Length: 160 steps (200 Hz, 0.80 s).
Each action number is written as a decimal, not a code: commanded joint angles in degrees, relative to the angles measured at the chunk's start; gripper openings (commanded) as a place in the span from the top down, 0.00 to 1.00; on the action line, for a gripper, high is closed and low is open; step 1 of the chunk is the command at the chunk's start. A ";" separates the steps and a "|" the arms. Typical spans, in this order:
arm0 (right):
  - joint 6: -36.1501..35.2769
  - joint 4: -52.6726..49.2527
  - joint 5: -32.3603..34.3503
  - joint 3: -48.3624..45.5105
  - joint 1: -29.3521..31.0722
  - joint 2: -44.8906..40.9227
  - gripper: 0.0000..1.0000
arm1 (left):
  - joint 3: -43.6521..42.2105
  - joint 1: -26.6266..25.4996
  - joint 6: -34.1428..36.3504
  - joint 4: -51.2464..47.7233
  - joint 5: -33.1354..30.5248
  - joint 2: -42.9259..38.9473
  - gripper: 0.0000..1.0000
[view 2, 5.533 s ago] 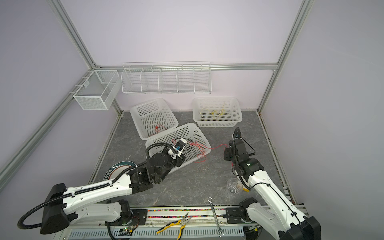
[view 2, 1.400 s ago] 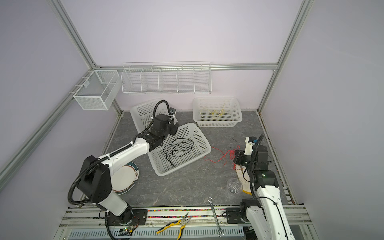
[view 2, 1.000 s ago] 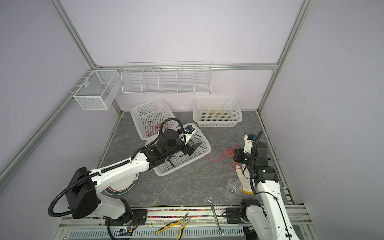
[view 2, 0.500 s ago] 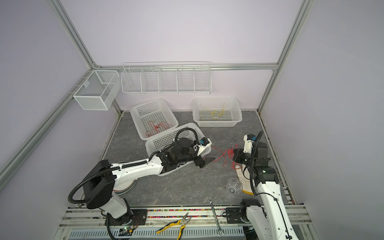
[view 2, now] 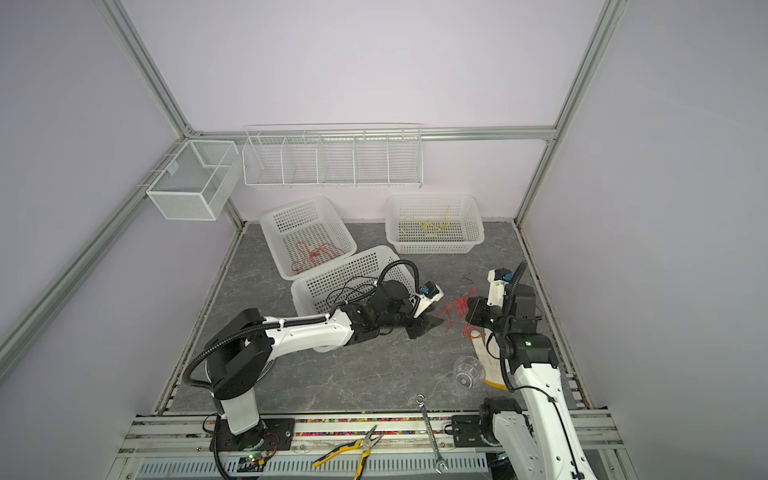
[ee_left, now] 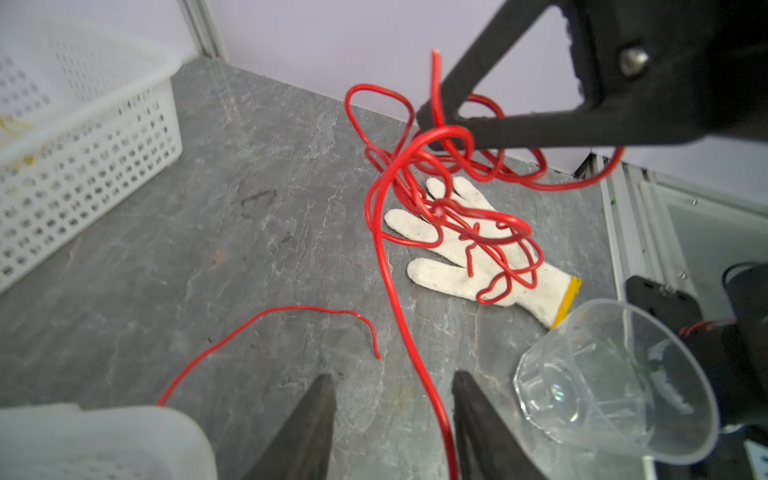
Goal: Untangle the cables
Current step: 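Move the left gripper back to the red tangle held by the right gripper, then grasp another red strand with the left gripper next to the right gripper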
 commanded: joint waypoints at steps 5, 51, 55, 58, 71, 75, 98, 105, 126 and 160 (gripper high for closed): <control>-0.65 0.50 1.06 0.46 0.40 -0.46 0.92 | 2.00 -0.32 -1.25 -0.26 0.39 0.34 0.83; -0.81 0.06 2.83 0.55 0.41 0.47 0.90 | 2.35 -0.92 -3.14 -0.83 -0.09 -1.58 1.00; -0.85 0.02 2.92 0.47 0.45 0.53 0.89 | 2.48 -1.01 -3.38 -0.86 -0.03 -1.97 1.00; -0.82 -0.06 3.01 0.47 0.45 0.65 0.89 | 2.44 -1.06 -3.56 -0.77 0.01 -2.31 1.00; -0.89 0.01 3.31 0.38 0.45 0.88 0.88 | 2.28 -1.20 -4.59 -0.29 0.01 -3.57 1.00; -0.88 0.02 3.40 0.24 0.41 0.98 0.88 | 2.27 -1.20 -4.92 -0.20 -0.08 -3.99 1.00; -0.91 0.04 4.59 -0.14 0.43 1.86 0.75 | 2.12 -1.20 -6.67 -1.67 -2.31 -5.98 1.00; -0.79 -0.20 5.45 -0.28 0.44 2.36 0.73 | 1.86 -1.20 -7.32 -2.14 -3.30 -6.65 1.00; -0.57 -0.47 8.21 -0.65 0.45 3.70 0.70 | 0.70 -1.20 -8.05 -3.93 -5.81 -9.08 1.00; 0.17 1.46 9.19 -2.06 0.41 5.45 0.70 | -1.18 -1.20 -8.37 -7.41 -9.33 -12.79 1.00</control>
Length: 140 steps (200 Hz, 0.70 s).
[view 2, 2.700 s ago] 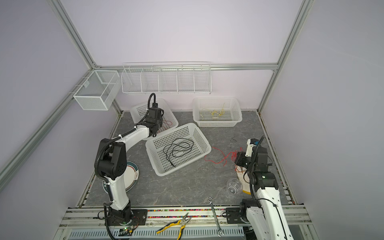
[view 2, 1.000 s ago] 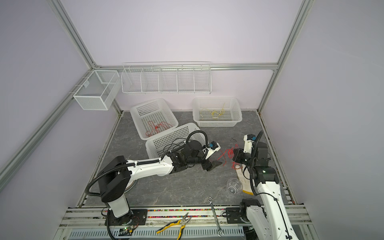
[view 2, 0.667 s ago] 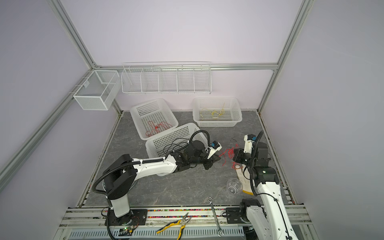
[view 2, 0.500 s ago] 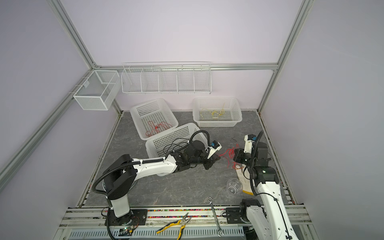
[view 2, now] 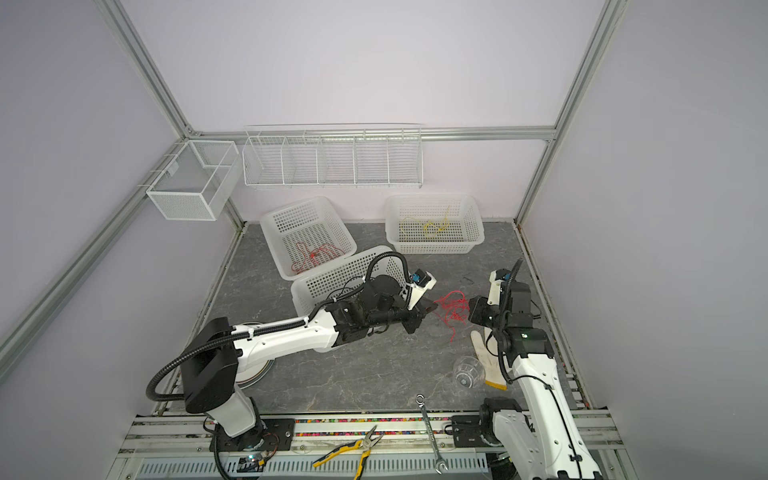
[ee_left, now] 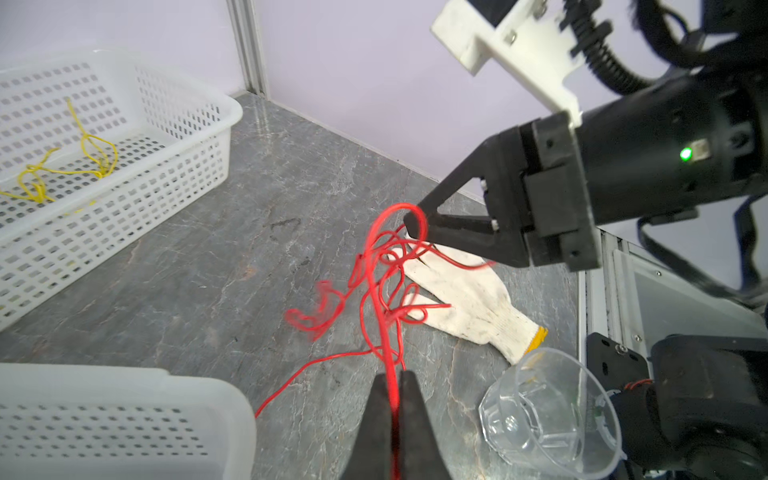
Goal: Untangle the cables
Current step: 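Grasp another red strand with the left gripper next to the right gripper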
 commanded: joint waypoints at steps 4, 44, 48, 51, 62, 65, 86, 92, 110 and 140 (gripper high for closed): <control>0.55 1.50 2.14 -1.74 0.23 1.22 0.69 | -1.65 -0.28 -1.52 -2.82 -3.85 -3.51 1.00; 1.40 2.94 2.71 -2.55 0.24 3.46 0.61 | -3.53 -0.28 -1.73 -4.07 -5.50 -7.30 1.00; 1.44 3.00 2.65 -2.55 0.21 3.69 0.61 | -3.66 -0.28 -1.73 -4.10 -5.59 -7.44 1.00; 1.47 3.11 2.40 -2.56 0.27 3.80 0.60 | -3.74 -0.28 -1.77 -4.11 -5.80 -7.58 1.00; 1.40 3.93 0.81 -2.76 0.19 3.81 0.57 | -3.93 -0.28 -1.96 -4.49 -6.75 -7.74 1.00; 1.36 4.27 0.12 -2.89 0.19 3.72 0.56 | -3.93 -0.28 -1.99 -4.66 -7.07 -7.71 1.00; 1.15 6.44 -4.35 -3.60 0.21 2.82 0.48 | -3.75 -0.28 -2.82 -5.55 -8.74 -7.13 1.00; 0.95 6.56 -5.53 -3.63 0.20 2.67 0.47 | -3.75 -0.28 -3.03 -5.60 -8.87 -6.92 1.00; 0.60 6.39 -8.48 -3.26 0.19 2.36 0.43 | -3.75 -0.28 -3.43 -5.61 -9.19 -6.13 1.00; 1.45 6.39 -11.89 -2.90 0.20 1.87 0.41 | -3.93 -0.28 -4.09 -5.62 -9.79 -5.24 1.00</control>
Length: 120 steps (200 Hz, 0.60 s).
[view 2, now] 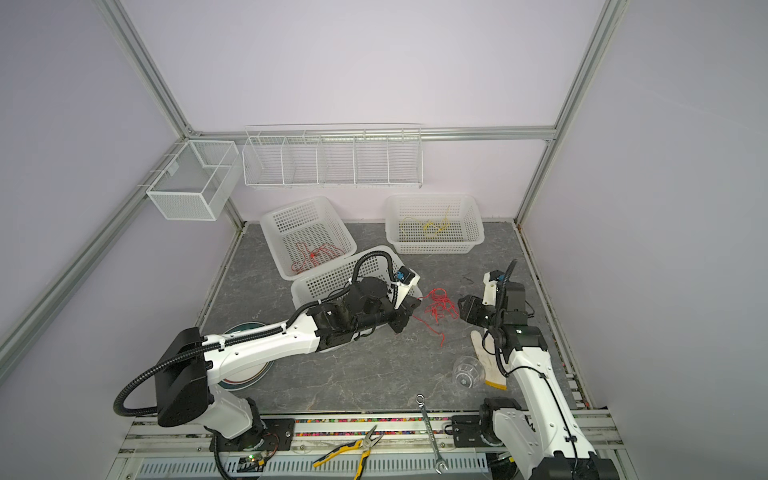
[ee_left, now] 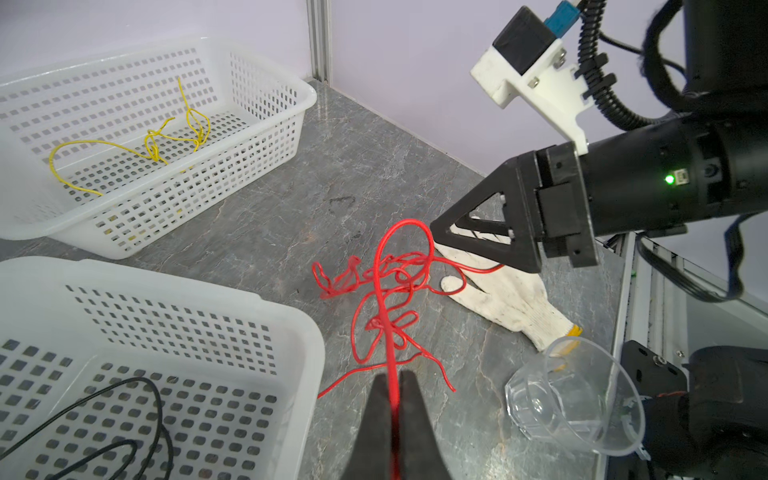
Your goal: Untangle the cables
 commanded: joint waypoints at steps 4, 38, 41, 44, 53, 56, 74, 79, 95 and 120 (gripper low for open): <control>0.41 1.25 -4.85 -0.15 0.19 -1.16 0.41 | -0.51 -0.28 -1.48 0.16 -1.47 1.06 1.00; 1.94 1.12 -6.23 0.79 0.19 -1.34 0.41 | -1.04 -0.28 -1.61 0.17 -2.22 0.89 1.00; 2.03 1.08 -6.18 0.93 0.21 -1.35 0.39 | -1.05 -0.28 -1.60 0.16 -2.35 0.88 1.00; 2.13 0.98 -6.07 1.08 0.19 -1.41 0.38 | -1.11 -0.28 -1.61 0.12 -2.48 0.89 1.00; 2.52 0.81 -5.66 1.17 0.20 -1.74 0.32 | -1.11 -0.28 -1.61 0.00 -2.71 1.04 1.00; 2.63 0.75 -5.45 1.24 0.19 -1.84 0.30 | -1.13 -0.28 -1.59 -0.13 -2.94 1.01 1.00; 3.23 -0.01 -2.49 1.35 0.19 -2.50 0.21 | -1.13 -0.28 -1.38 -0.57 -3.86 1.31 1.00; 3.32 -0.38 -1.54 1.35 0.15 -2.66 0.19 | -1.13 -0.28 -1.33 -0.83 -4.14 1.32 1.00; 3.48 -1.40 1.11 1.35 -0.09 -2.68 0.18 | -1.43 -0.28 -1.26 -1.06 -4.78 1.41 1.00; 3.86 -2.37 3.80 1.07 -1.30 -3.27 0.15 | -2.31 -0.28 -1.27 -1.39 -5.80 1.29 1.00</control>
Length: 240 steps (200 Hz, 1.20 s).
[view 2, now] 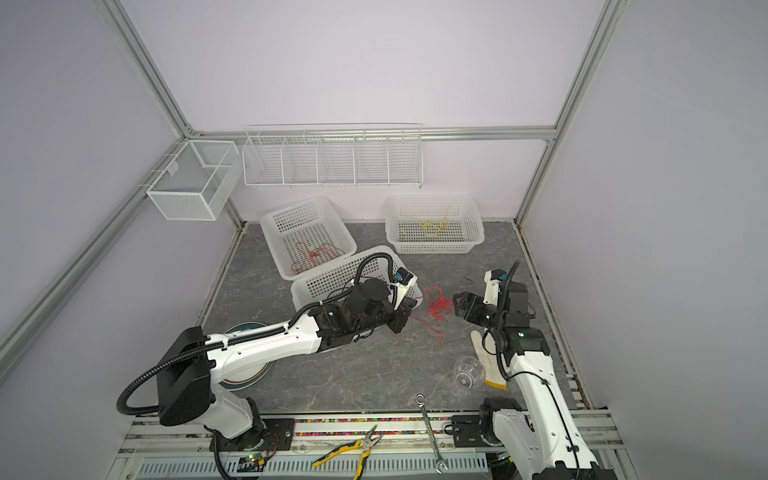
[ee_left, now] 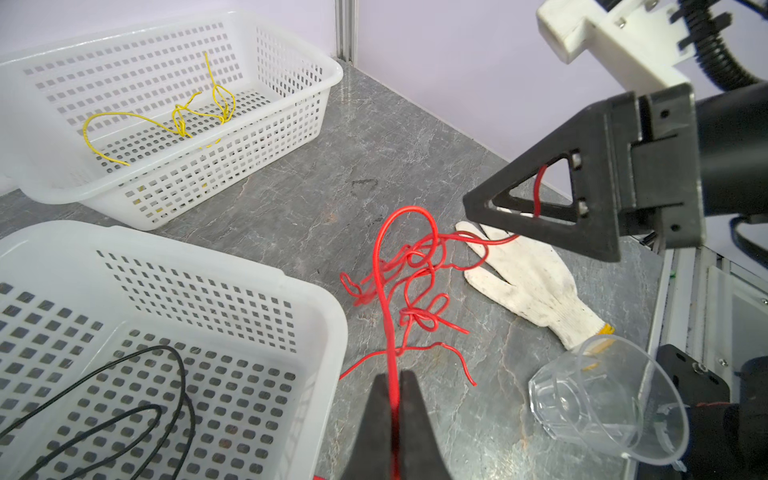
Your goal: Untangle the cables
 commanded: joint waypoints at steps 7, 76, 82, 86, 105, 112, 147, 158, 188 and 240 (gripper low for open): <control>0.73 -2.60 4.19 0.74 -1.76 -1.36 0.14 | -1.61 -0.28 -0.50 -0.36 -2.46 0.81 1.00; -2.59 -6.49 5.45 3.21 -5.57 -4.55 0.14 | -2.64 -0.19 -0.58 -1.45 -5.65 0.00 1.00; -3.02 -7.28 6.28 3.64 -5.85 -4.92 0.14 | -2.69 -0.17 -0.48 -1.47 -5.72 -0.02 1.00; -3.30 -7.75 6.83 3.91 -6.06 -5.23 0.14 | -2.68 -0.21 -0.46 -1.53 -5.77 -0.08 1.00; -4.47 -7.98 4.20 4.94 -7.45 -7.47 0.12 | -2.79 -0.19 -0.57 -1.47 -6.01 -0.01 1.00; -4.72 -6.91 0.98 4.89 -7.76 -8.50 0.12 | -2.87 -0.19 -0.56 -1.39 -6.16 0.15 1.00; -3.58 -1.94 -14.27 4.52 -7.74 -9.32 0.10 | -2.11 -0.15 -0.53 -1.29 -5.74 1.84 1.00; -3.21 -1.05 -16.52 4.39 -7.67 -9.04 0.09 | -1.76 -0.19 -0.67 -1.22 -5.22 2.24 1.00; -2.91 0.08 -17.63 4.26 -7.13 -9.06 0.08 | -0.78 -0.17 -0.47 -1.17 -3.85 3.28 1.00; -3.00 -3.70 -4.03 2.68 -6.94 -8.86 0.10 | 0.61 -0.19 -0.89 -1.90 -3.72 3.09 1.00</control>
